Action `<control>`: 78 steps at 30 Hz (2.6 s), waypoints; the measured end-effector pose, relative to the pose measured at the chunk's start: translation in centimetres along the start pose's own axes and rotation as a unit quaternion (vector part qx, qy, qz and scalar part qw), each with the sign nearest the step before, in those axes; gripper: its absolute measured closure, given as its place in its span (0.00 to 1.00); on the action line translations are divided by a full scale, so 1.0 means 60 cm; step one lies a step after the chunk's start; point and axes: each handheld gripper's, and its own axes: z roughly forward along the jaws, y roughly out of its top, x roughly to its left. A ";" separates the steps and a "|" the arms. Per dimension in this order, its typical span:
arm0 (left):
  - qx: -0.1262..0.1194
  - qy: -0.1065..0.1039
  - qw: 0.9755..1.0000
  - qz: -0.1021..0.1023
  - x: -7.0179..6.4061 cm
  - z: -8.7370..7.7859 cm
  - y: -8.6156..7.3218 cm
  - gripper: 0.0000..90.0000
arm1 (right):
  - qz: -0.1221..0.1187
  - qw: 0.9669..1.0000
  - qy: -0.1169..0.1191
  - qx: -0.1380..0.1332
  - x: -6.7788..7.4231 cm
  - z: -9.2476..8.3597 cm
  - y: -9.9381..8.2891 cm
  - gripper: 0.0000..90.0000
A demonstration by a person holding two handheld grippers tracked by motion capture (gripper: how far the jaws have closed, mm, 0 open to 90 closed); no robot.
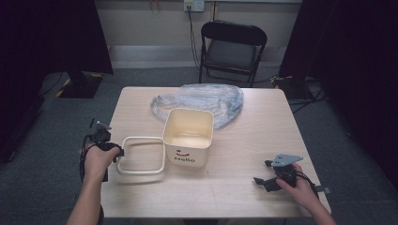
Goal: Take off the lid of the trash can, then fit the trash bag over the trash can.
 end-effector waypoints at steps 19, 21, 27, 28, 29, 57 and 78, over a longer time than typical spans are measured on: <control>-0.039 -0.040 0.998 0.019 -0.002 0.023 -0.014 0.63 | 0.000 1.000 0.000 0.000 0.000 0.000 0.000 0.13; -0.057 -0.049 0.996 0.039 -0.003 0.022 -0.014 0.54 | 0.000 1.000 0.000 0.000 0.000 0.000 0.000 0.13; -0.096 -0.067 0.990 0.078 -0.018 0.018 -0.015 0.33 | 0.000 1.000 0.000 0.000 0.000 0.000 0.000 0.13; -0.088 -0.064 0.990 0.085 -0.022 0.017 -0.016 0.31 | 0.000 1.000 0.000 0.000 0.000 0.000 0.000 0.13; -0.082 -0.062 0.990 0.094 -0.024 0.017 -0.016 0.30 | 0.000 1.000 0.000 0.000 0.000 0.000 0.000 0.13; -0.093 -0.122 0.976 0.156 -0.066 0.026 -0.058 0.19 | -0.008 0.999 0.009 0.029 -0.006 0.006 0.020 0.15; -0.085 -0.129 0.970 0.187 -0.081 0.033 -0.074 0.19 | 0.010 1.000 0.003 0.028 -0.062 0.067 0.127 0.16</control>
